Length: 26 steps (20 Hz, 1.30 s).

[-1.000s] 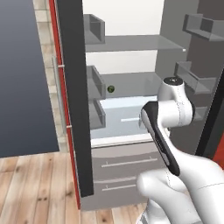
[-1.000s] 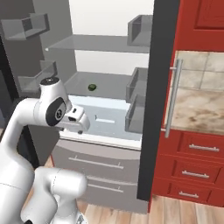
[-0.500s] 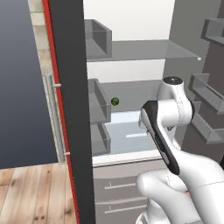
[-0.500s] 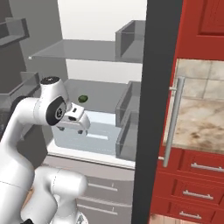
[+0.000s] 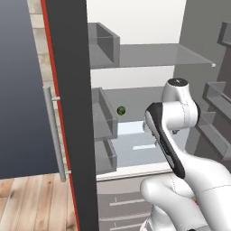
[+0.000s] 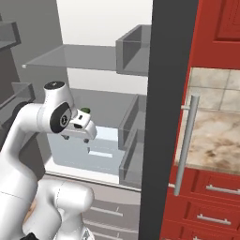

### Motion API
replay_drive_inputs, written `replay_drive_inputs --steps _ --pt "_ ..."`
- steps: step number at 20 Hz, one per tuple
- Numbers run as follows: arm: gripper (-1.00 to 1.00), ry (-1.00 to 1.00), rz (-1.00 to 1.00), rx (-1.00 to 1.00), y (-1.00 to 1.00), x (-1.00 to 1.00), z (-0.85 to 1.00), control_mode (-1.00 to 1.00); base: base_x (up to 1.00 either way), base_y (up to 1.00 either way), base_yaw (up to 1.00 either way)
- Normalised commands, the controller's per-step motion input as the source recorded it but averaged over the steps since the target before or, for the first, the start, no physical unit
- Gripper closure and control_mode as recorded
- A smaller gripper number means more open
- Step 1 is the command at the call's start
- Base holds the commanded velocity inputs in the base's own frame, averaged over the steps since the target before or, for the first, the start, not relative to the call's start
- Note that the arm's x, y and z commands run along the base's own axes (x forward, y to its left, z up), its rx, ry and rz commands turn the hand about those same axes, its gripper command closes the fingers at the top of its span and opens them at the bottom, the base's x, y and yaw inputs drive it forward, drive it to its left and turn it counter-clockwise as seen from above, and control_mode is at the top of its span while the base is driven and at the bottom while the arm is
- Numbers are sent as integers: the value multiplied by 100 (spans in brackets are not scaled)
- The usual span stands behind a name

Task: Place the cold items (kiwi and avocado) from the fridge in one tupperware on the dining counter. Place the warm items (kebab skewer and hot dog) in the stove area in another tupperware.

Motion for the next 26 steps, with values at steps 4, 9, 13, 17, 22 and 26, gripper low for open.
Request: replay_drive_inputs --steps 4,9,13,17,22,26 --pt "-100 0 0 0 0 0 0 100 52 0 10" --pt "-100 0 0 0 0 0 0 100 54 0 11" --pt "-100 -5 3 0 0 0 0 -100 6 0 3" --pt "-100 -21 11 0 2 49 0 -100 0 0 0" --pt "-100 -19 15 0 1 93 0 -100 0 0 0" --pt "-100 0 4 0 34 92 9 -100 0 0 0"
